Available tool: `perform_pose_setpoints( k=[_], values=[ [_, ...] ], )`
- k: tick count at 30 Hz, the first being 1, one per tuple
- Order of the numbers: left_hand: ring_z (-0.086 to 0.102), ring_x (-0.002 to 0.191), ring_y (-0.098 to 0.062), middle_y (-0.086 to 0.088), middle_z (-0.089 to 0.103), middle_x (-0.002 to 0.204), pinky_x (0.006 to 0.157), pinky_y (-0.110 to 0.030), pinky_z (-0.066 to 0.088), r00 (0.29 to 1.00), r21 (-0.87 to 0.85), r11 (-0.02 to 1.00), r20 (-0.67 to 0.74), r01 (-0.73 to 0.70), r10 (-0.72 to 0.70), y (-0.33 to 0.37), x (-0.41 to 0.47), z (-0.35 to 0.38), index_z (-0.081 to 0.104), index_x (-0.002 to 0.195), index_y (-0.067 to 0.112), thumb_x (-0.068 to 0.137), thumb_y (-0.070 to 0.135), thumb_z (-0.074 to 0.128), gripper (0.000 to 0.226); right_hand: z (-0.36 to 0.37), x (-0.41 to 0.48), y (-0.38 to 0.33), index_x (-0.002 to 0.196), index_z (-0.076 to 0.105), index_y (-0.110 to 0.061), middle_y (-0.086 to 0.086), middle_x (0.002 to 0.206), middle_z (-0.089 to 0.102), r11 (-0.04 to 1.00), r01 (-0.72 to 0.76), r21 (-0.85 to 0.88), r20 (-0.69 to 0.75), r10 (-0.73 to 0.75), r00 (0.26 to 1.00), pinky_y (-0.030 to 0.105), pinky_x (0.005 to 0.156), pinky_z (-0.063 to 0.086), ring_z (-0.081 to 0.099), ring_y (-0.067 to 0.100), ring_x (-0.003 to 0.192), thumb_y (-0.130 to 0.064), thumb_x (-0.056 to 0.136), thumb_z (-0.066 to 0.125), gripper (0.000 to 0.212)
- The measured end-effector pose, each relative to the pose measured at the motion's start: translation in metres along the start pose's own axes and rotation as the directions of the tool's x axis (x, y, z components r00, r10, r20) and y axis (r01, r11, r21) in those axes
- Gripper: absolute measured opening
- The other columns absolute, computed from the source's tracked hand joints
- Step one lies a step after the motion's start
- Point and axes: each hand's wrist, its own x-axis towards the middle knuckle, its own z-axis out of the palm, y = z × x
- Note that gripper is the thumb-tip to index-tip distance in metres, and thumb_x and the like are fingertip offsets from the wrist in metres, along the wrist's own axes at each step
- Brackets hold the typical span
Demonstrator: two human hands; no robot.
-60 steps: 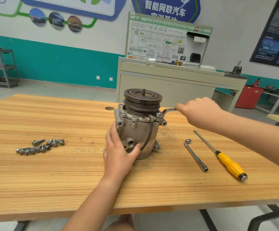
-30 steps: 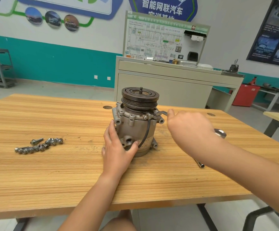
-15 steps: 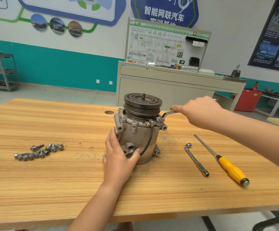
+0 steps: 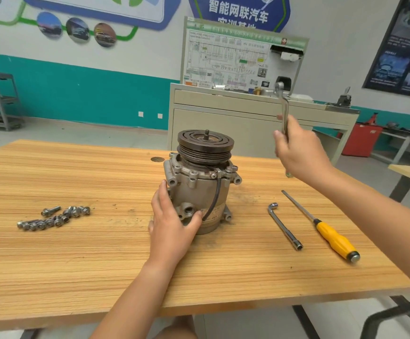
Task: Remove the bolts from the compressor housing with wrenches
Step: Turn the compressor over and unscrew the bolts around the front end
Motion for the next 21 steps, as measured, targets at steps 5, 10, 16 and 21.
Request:
perform_pose_setpoints(
  k=[5,10,16,21],
  values=[
    [0.034,0.135,-0.027,-0.003,0.013,0.153,0.105,-0.055,0.034,1.000,0.005,1.000,0.002,-0.003,0.003,0.001,-0.001,-0.001,-0.001,0.150,0.020,0.080,0.034,0.071,0.101,-0.015,-0.045,-0.015,0.134,0.032,-0.028,-0.002,0.067,0.053,0.914,0.159,-0.374,0.316,-0.035,0.948,0.031,0.052,0.045,0.049,0.016,0.057,-0.021,0.098,0.035,0.037],
    [0.033,0.135,-0.027,-0.005,0.015,0.152,0.104,-0.056,0.034,1.000,0.011,1.000,-0.007,0.001,-0.001,0.001,-0.001,-0.001,0.003,0.150,0.018,0.080,0.033,0.071,0.100,-0.013,-0.051,-0.042,0.143,0.019,-0.023,-0.003,0.062,0.042,0.789,0.251,-0.561,0.423,0.011,0.906,0.027,0.043,0.030,0.037,0.015,0.052,0.000,0.088,0.038,0.063],
    [0.035,0.133,-0.028,-0.005,0.015,0.152,0.102,-0.057,0.035,1.000,0.019,1.000,-0.006,0.001,-0.001,0.003,-0.001,-0.001,0.003,0.150,0.018,0.080,0.033,0.070,0.098,-0.010,-0.051,-0.088,0.143,0.005,0.006,0.012,0.099,0.059,0.647,0.371,-0.666,0.521,0.048,0.852,0.027,0.036,0.022,0.030,0.020,0.053,0.006,0.087,0.041,0.066],
    [0.035,0.133,-0.027,-0.006,0.016,0.151,0.102,-0.057,0.035,1.000,0.024,1.000,-0.008,-0.004,0.004,0.003,-0.001,-0.001,0.004,0.150,0.018,0.080,0.032,0.070,0.097,-0.015,-0.052,-0.078,0.144,0.003,0.004,0.007,0.058,0.035,0.598,0.381,-0.705,0.527,0.082,0.846,0.027,0.035,0.022,0.029,0.018,0.044,0.009,0.083,0.043,0.073]
  ],
)
